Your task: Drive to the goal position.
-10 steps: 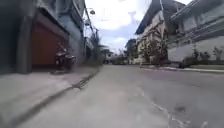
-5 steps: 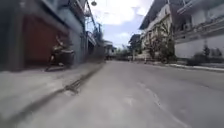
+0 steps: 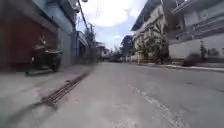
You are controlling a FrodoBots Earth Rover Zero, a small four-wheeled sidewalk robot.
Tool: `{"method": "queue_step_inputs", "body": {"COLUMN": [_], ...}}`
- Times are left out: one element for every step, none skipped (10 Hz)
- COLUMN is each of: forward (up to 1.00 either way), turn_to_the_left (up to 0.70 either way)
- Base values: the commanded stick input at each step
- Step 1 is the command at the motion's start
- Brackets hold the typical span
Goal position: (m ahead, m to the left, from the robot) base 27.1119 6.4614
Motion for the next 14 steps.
{"method": "queue_step_inputs", "body": {"forward": [1.00, 1.00, 1.00, 1.00, 1.00, 1.00, 1.00, 1.00, 1.00, 1.00, 1.00, 1.00, 1.00, 1.00], "turn_to_the_left": [0.00, 0.00, 0.00, 0.00, 0.00, 0.00, 0.00, 0.00, 0.00, -0.01, -0.03, -0.15, -0.31, -0.40]}}
